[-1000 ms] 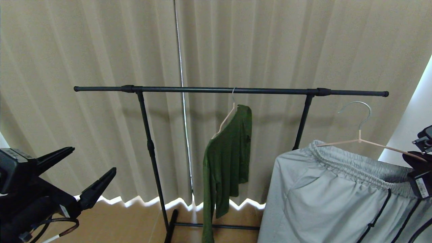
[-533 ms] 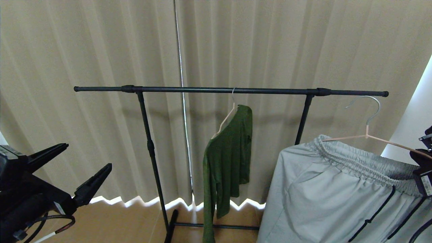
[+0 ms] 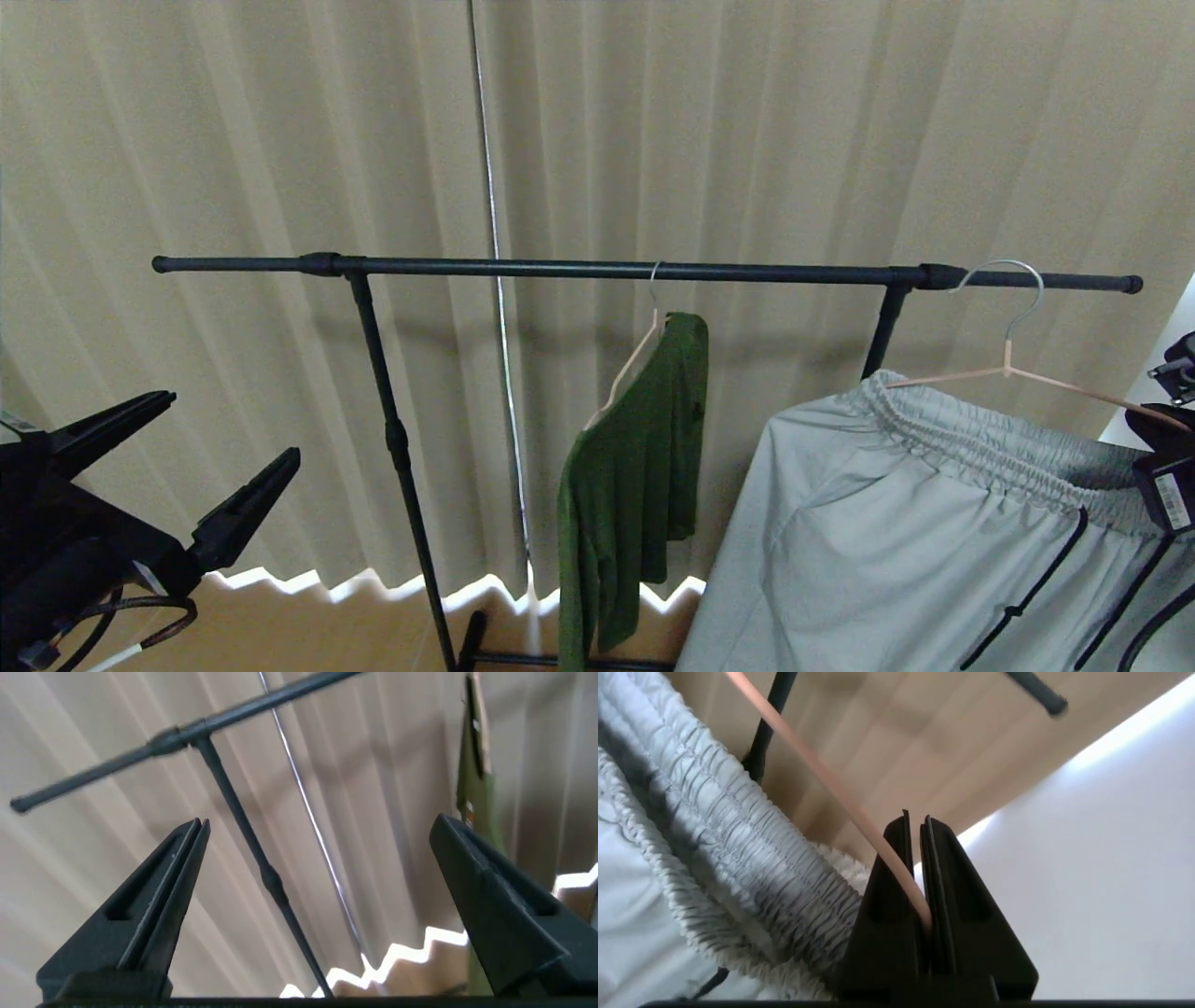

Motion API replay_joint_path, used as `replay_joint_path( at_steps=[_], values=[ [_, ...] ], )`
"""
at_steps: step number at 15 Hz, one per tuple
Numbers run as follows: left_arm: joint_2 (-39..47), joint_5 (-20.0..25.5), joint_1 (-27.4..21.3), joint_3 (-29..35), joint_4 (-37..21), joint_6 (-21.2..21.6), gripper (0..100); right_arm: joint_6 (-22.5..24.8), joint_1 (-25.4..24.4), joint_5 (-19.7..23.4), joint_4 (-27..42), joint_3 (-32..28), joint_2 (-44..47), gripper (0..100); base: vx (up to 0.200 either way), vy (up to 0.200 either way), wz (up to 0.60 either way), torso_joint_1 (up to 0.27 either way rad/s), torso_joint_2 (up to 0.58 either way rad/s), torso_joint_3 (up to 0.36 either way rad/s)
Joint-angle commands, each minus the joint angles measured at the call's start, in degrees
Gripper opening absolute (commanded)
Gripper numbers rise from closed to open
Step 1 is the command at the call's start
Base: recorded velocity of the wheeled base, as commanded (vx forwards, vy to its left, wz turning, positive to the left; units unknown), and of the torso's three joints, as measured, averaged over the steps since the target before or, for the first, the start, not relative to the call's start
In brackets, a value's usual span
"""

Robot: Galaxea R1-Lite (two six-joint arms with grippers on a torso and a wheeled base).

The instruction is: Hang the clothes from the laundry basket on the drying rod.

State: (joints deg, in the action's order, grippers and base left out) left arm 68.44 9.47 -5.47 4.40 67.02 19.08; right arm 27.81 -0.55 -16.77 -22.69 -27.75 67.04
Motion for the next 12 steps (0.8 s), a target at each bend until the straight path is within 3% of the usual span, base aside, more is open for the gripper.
replay_joint_path(
  at_steps=[1,7,12],
  values=[
    [-0.8,0.0,0.0,-0.2,0.0,0.1,100,-0.2,-0.1,0.0,0.0,-1.1,2.3,0,0.200,0.000,0.00,0.002,0.00,0.002],
    [-1.9,0.1,-0.1,-0.4,-0.1,0.2,100,-5.5,-0.1,-0.4,-0.2,-5.8,11.6,0,0.200,0.000,0.00,0.005,0.00,-0.001],
    [-2.7,0.2,-0.4,-1.0,-0.1,0.3,100,-5.8,-0.2,-1.5,-0.3,-11.5,20.2,0,0.000,0.000,0.00,0.000,0.00,0.000]
  ],
)
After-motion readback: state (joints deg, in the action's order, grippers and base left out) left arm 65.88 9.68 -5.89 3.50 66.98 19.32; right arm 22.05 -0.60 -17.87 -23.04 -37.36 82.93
